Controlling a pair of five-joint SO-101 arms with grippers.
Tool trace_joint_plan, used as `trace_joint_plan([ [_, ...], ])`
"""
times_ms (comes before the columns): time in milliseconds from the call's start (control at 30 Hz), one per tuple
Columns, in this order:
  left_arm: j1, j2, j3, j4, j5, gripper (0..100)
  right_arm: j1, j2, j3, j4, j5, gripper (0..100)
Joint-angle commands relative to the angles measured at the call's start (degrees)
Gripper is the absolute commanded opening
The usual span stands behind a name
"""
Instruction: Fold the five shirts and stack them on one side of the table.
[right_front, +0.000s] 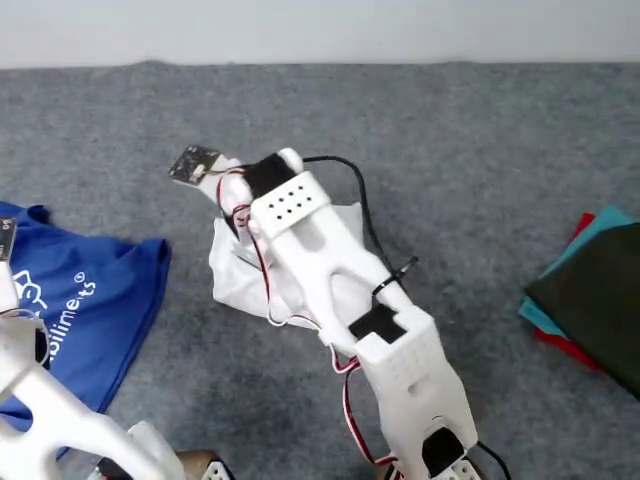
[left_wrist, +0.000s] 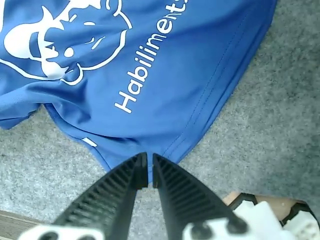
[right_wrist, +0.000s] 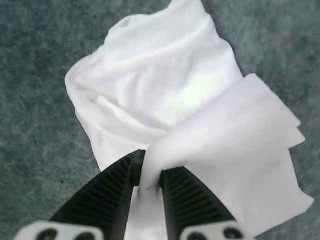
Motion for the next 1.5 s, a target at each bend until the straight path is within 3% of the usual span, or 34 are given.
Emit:
trace_joint_plan([
  [0, 0.18, -1.58, -0.04, 0.88, 0.44, 4, -2.51, 0.31, -5.1, -0.22, -0.26, 7.6],
  [167, 0.18, -1.58, -0.04, 0.88, 0.44, 4, -5.67, 0.84, -8.0, -0.22, -0.44, 25.5],
  [333, 0.18, -1.58, -0.04, 0.88, 0.44, 4, -6.55, 0.92, -13.36, 2.33, -0.26, 26.6],
  [433, 0.18, -1.58, -0.04, 0.88, 0.44, 4, -4.7, 1.27, -16.18, 7.6, -0.09, 19.9],
  [567, 0.26, -1.58, -0.04, 0.88, 0.44, 4, 0.84, 0.48, -13.63, 10.07, 2.11, 0.0],
  [867, 0.44, -1.58, -0.04, 0.7, 0.44, 4, 6.11, -3.12, 2.2, 9.89, 5.01, 1.0],
  [1033, 0.44, -1.58, -0.04, 0.62, 0.44, 4, -2.77, -0.66, 3.16, 9.19, 5.1, 1.0],
  [1200, 0.44, -1.58, 0.04, 0.53, 0.44, 4, -10.77, 2.24, 3.16, 1.36, 4.84, 1.0],
  [1467, 0.26, -1.58, 3.38, 0.44, 0.44, 4, -10.59, 1.54, 1.58, 0.75, 4.75, 1.0],
])
